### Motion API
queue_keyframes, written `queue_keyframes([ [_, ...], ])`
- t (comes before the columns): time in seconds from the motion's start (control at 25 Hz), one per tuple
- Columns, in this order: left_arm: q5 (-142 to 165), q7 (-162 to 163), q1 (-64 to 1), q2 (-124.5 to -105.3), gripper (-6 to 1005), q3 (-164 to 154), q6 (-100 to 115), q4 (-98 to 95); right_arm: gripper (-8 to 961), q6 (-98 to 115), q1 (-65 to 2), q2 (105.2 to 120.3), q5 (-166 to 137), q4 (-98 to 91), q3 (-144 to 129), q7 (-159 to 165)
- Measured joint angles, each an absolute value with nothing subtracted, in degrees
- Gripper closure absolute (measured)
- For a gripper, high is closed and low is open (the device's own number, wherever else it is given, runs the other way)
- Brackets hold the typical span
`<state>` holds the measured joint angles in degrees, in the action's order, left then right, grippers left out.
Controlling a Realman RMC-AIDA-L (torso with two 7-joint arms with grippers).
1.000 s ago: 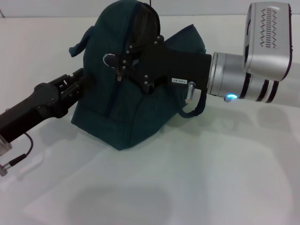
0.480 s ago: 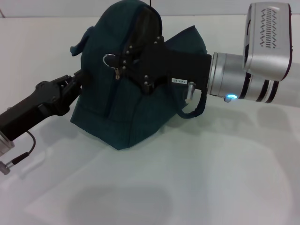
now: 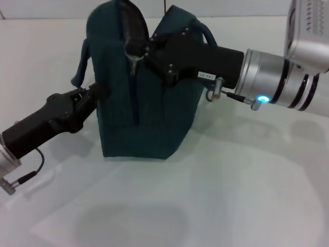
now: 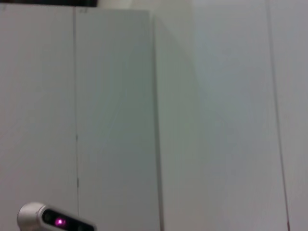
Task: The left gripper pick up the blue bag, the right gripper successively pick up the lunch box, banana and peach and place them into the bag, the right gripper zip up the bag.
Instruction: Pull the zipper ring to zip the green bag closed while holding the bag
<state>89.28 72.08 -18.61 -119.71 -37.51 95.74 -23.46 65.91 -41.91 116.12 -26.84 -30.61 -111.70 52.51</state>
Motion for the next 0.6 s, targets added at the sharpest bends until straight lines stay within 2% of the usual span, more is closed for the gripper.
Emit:
queue_keyframes([
  [0.6,89.3,71.5,-19.0,-119.48,947,-42.0,99.1,-23.5,936,69.4,-41.5,115.80,-26.7,-28.5,-109.1,58.9],
])
